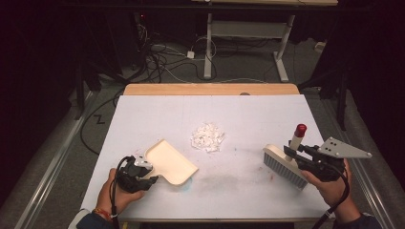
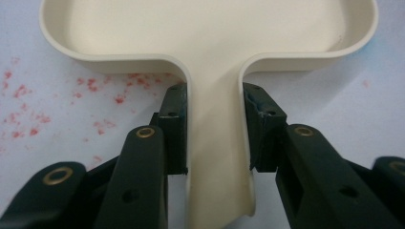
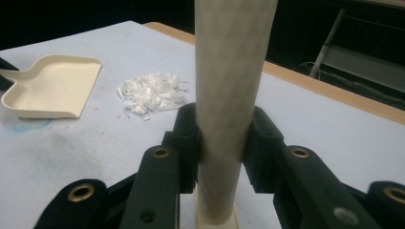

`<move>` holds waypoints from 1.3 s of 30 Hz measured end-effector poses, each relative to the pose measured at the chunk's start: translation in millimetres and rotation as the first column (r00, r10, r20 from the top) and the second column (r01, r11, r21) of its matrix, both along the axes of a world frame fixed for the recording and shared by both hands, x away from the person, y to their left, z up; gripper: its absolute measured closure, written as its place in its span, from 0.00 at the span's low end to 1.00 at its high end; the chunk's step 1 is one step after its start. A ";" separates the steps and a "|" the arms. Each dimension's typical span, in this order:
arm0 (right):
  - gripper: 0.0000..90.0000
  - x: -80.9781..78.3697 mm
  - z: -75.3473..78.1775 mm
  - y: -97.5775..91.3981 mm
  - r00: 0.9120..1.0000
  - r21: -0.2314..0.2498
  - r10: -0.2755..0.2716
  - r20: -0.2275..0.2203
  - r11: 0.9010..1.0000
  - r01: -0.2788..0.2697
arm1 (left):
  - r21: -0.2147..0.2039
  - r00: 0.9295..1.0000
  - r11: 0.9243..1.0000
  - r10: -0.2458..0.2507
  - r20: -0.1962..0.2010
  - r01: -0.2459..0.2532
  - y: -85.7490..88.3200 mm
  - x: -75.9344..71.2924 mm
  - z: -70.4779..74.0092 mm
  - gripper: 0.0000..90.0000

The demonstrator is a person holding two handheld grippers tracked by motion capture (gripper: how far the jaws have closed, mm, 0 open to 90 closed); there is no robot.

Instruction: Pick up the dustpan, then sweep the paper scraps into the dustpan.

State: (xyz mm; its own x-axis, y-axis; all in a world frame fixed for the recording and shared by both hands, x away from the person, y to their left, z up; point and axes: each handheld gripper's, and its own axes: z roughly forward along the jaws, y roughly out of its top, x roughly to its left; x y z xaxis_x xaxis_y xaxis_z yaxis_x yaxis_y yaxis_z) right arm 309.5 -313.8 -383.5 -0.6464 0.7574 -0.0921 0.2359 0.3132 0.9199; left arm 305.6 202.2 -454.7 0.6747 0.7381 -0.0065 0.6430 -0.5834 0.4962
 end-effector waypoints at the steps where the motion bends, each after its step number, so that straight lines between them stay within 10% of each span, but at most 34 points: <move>1: 0.79 0.9 0.0 0.8 1.000 0.001 0.006 0.002 1.000 -0.006 | 0.005 1.000 1.000 0.001 -0.004 -0.001 -0.5 -0.6 -1.5 0.71; 17: 0.79 19.6 10.3 25.1 0.999 0.006 0.034 0.041 0.999 -0.034 | 0.027 1.000 0.999 -0.022 -0.010 0.023 -0.3 -2.7 -3.5 0.71; 30: 0.79 124.0 25.7 91.6 0.997 -0.048 0.002 0.079 0.999 0.002 | 0.030 0.999 0.998 -0.046 -0.025 0.046 0.8 0.7 -4.5 0.71; 39: 0.79 165.1 10.2 138.3 0.992 -0.094 -0.057 0.116 0.993 0.068 | 0.033 0.999 0.998 -0.047 -0.026 0.048 0.8 -1.3 -4.9 0.71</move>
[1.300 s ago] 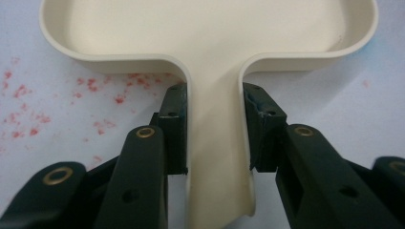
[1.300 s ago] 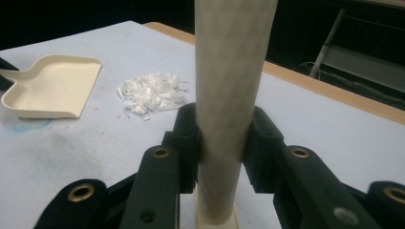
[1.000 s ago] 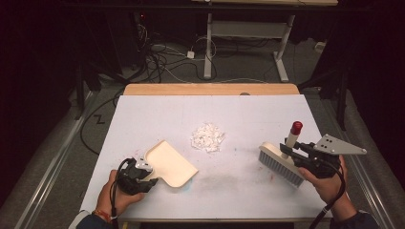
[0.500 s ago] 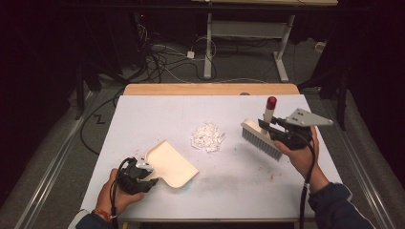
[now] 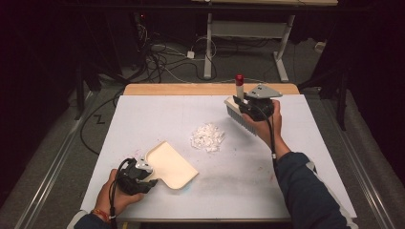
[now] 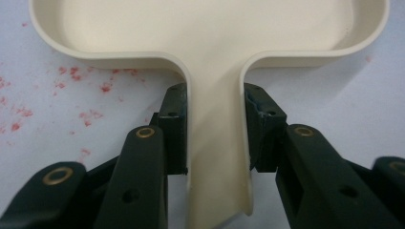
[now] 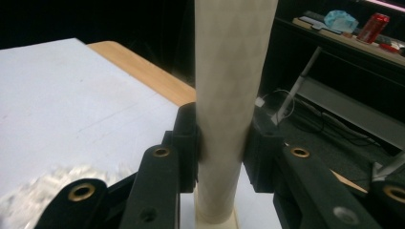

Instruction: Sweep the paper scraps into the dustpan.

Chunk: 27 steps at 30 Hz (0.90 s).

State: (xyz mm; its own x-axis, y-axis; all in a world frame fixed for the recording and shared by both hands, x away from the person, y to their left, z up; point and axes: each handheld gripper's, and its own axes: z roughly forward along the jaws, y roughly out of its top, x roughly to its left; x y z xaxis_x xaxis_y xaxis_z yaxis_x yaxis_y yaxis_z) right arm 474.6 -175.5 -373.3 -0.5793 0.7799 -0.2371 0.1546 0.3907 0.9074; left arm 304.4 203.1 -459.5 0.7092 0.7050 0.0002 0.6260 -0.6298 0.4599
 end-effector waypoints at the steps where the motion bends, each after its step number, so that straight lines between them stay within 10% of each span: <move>1: 0.79 0.0 0.0 0.0 1.000 0.000 0.000 0.000 1.000 0.000 | -0.003 1.000 1.000 0.003 0.000 -0.003 -0.4 0.0 -0.2 0.71; 7: 0.79 10.9 -11.9 22.3 1.000 0.004 -0.013 0.028 1.000 0.013 | -0.006 1.000 1.000 0.006 -0.005 -0.006 -1.2 0.0 -0.1 0.71; 27: 0.78 -19.5 -34.4 65.6 0.976 0.058 0.218 -0.018 0.975 -0.217 | 0.010 1.000 1.000 -0.006 -0.011 0.007 -5.0 6.7 0.1 0.71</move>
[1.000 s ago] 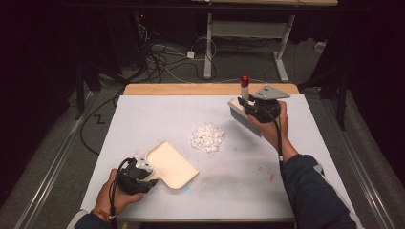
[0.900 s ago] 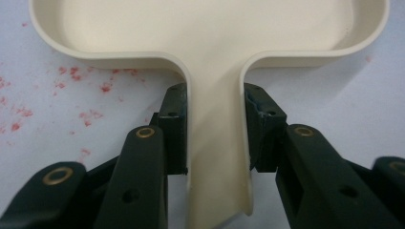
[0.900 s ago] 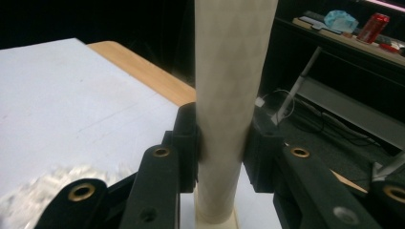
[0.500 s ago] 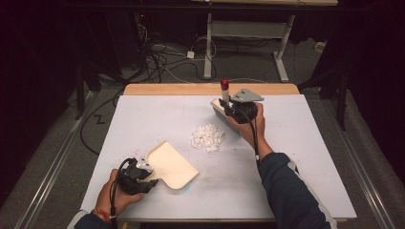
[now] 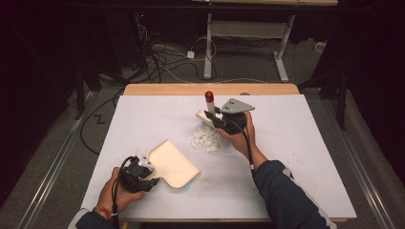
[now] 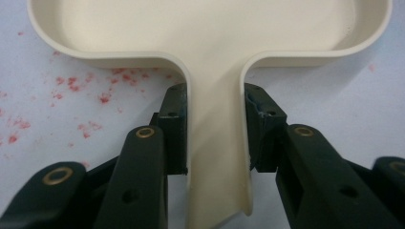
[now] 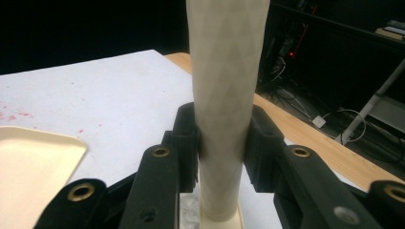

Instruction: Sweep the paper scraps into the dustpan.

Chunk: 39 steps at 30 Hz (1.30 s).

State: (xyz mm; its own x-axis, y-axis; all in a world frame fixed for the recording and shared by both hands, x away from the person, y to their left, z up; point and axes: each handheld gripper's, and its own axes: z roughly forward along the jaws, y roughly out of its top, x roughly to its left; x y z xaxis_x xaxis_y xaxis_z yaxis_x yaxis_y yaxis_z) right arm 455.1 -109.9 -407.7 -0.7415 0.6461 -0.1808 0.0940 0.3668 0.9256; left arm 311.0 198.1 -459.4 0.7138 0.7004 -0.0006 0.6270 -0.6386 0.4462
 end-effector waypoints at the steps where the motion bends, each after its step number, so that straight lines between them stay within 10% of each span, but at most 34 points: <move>1: 0.78 0.0 0.0 0.0 1.000 0.000 0.000 0.000 1.000 0.000 | 0.001 1.000 1.000 0.001 -0.002 -0.001 -0.4 0.1 -0.1 0.71; 18: 0.79 -45.4 5.0 9.9 0.994 -0.055 0.091 0.063 0.995 -0.088 | 0.017 1.000 1.000 -0.014 -0.016 0.014 -3.2 5.2 -0.3 0.71; 33: 0.79 -10.3 10.5 -1.4 0.985 -0.076 -0.063 0.162 0.994 0.076 | 0.067 0.995 0.996 -0.056 -0.088 0.062 -8.5 23.6 16.1 0.71; 39: 0.79 -6.5 -1.8 14.3 0.992 -0.091 0.016 0.123 0.996 -0.004 | 0.080 0.992 0.994 -0.068 -0.107 0.077 -10.9 31.7 16.2 0.71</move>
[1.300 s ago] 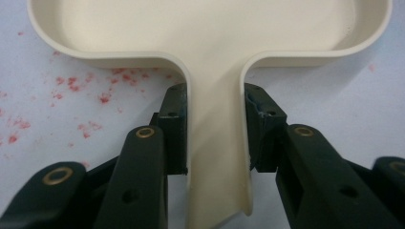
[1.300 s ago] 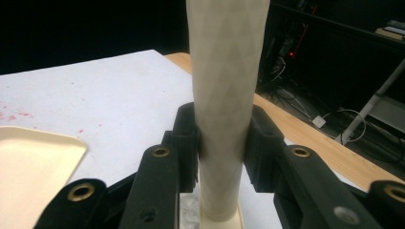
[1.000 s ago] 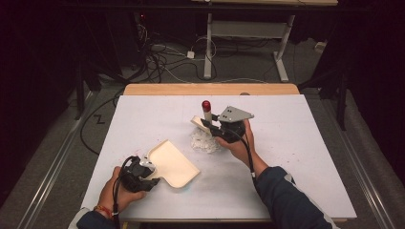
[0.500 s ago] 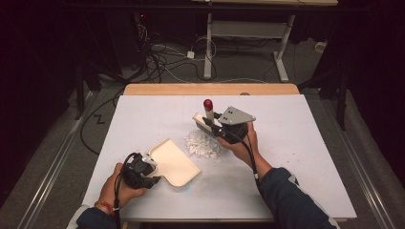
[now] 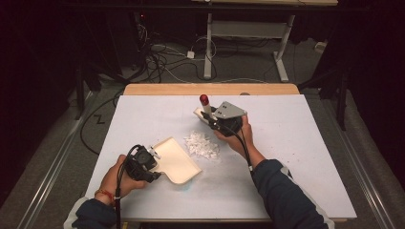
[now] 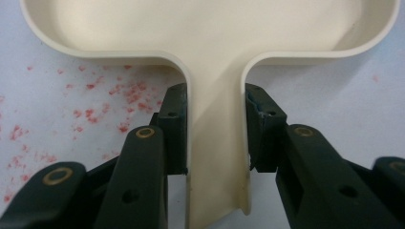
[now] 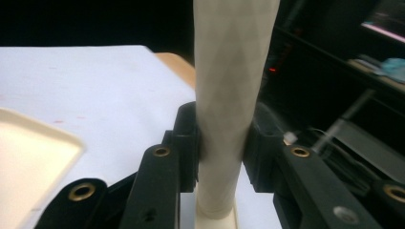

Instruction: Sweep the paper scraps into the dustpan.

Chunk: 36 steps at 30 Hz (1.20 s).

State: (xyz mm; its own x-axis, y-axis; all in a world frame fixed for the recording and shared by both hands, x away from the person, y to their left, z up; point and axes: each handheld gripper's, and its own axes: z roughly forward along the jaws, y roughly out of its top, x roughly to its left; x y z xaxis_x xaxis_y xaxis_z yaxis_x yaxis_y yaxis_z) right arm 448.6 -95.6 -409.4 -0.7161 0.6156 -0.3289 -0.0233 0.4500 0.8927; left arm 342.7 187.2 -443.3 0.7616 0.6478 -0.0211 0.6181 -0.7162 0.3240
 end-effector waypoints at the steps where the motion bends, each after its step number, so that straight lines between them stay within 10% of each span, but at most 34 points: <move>1: 0.79 -2.2 -1.0 2.6 1.000 -0.005 0.024 -0.004 1.000 -0.024 | 0.001 1.000 1.000 -0.002 -0.003 0.002 0.0 0.8 0.0 0.71; 6: 0.78 -12.8 -2.4 11.1 0.990 -0.001 0.134 -0.034 0.991 -0.135 | -0.004 1.000 1.000 0.000 -0.014 0.000 0.1 3.2 -0.8 0.71; 9: 0.79 -24.6 0.0 18.9 0.965 0.019 0.255 -0.062 0.967 -0.255 | 0.000 1.000 1.000 -0.003 -0.016 0.003 -0.6 4.7 -0.9 0.71; 19: 0.79 -47.5 7.2 36.0 0.914 0.013 0.402 -0.055 0.916 -0.402 | 0.021 0.999 0.999 -0.037 -0.010 0.037 -12.0 6.9 -0.9 0.71; 25: 0.79 -53.8 14.5 35.2 0.923 0.014 0.385 -0.020 0.923 -0.385 | 0.026 0.998 0.998 -0.064 -0.004 0.064 -18.9 2.8 -2.1 0.71; 32: 0.79 -64.5 40.9 -1.0 0.980 0.050 0.197 0.000 0.979 -0.197 | 0.041 0.997 0.996 -0.074 -0.003 0.074 -22.6 1.7 -6.6 0.71; 36: 0.79 -73.7 44.4 -27.8 0.997 0.043 0.072 -0.028 0.997 -0.071 | 0.045 0.997 0.996 -0.071 0.004 0.071 -25.1 1.0 -7.5 0.71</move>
State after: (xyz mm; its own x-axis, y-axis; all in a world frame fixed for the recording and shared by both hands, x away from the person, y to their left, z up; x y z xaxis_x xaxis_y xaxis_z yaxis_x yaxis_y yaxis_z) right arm 374.9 -123.4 -365.0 -0.7676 0.5755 -0.2822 -0.0275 0.4103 0.9115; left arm 343.7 162.1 -450.8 0.8058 0.5921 0.0112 0.5634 -0.7723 0.2936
